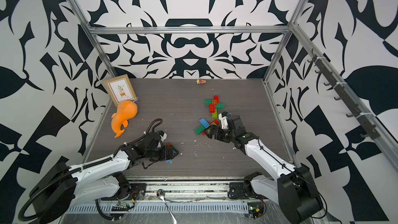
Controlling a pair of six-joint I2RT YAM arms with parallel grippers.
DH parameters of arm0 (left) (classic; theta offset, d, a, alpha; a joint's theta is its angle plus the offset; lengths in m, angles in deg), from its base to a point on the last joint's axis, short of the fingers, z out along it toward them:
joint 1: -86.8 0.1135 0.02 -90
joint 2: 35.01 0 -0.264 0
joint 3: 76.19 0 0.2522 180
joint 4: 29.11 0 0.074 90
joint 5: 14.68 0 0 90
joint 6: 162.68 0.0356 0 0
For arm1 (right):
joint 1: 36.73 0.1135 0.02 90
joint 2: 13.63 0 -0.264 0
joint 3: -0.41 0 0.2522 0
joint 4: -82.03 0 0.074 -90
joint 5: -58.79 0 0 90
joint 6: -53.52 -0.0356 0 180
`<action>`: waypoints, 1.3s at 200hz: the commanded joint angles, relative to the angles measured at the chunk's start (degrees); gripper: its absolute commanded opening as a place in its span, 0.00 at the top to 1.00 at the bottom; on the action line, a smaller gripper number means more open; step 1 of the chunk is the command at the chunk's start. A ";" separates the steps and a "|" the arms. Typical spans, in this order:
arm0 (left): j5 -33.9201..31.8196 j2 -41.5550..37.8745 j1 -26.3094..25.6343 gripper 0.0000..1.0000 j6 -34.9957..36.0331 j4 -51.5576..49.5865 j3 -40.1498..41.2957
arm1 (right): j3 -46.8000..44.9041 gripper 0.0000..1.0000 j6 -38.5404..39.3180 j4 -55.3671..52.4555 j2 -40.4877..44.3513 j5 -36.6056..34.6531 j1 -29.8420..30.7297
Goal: Assemble a small pinwheel with lego
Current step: Move the lego brick at the center of the board.
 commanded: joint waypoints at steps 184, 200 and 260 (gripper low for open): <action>-12.00 32.50 -20.38 0.69 30.21 -8.78 -26.51 | -1.49 0.00 1.75 2.02 8.72 -1.22 -0.32; -10.16 35.97 -20.06 0.71 36.83 -9.06 -30.86 | -0.63 0.00 2.34 0.75 7.94 -2.36 -0.34; -3.42 38.42 -16.73 0.43 42.63 -6.90 -34.20 | -1.57 0.00 2.90 -0.87 8.21 -3.81 -0.43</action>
